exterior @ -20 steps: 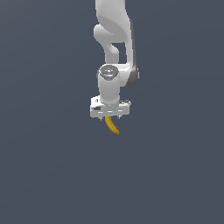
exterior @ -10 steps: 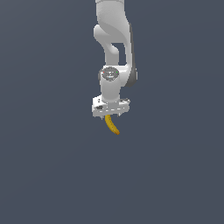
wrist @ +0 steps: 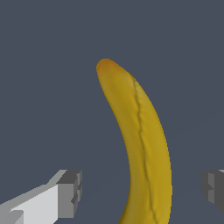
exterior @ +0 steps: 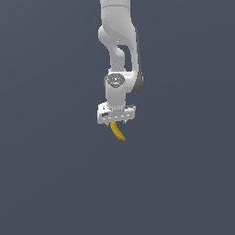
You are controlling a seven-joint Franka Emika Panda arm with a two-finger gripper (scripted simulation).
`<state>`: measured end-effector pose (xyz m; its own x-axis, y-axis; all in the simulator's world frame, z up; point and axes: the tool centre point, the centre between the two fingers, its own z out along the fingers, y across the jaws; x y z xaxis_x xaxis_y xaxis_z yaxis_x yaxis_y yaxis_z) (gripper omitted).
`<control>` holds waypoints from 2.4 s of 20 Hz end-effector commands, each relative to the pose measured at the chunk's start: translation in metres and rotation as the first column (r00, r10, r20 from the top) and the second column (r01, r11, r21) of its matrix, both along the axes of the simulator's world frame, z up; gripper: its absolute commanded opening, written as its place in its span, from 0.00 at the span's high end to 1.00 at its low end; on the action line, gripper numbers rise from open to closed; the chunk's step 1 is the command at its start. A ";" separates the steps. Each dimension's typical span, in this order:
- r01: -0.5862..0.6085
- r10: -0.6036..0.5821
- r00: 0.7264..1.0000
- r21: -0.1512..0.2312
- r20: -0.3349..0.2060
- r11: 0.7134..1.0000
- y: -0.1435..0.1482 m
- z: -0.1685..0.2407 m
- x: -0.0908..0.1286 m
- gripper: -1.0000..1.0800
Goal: Pick up the object and move it to a goal position.
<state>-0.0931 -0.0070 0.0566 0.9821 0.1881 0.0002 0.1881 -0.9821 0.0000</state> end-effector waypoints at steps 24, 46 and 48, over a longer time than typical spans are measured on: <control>-0.001 0.001 1.000 -0.001 0.001 1.000 -0.002 -0.036 -0.001 1.00; -0.002 0.002 1.000 0.001 0.001 1.000 -0.098 0.105 0.011 1.00; -0.002 0.002 1.000 0.001 0.001 1.000 -0.111 0.124 0.013 1.00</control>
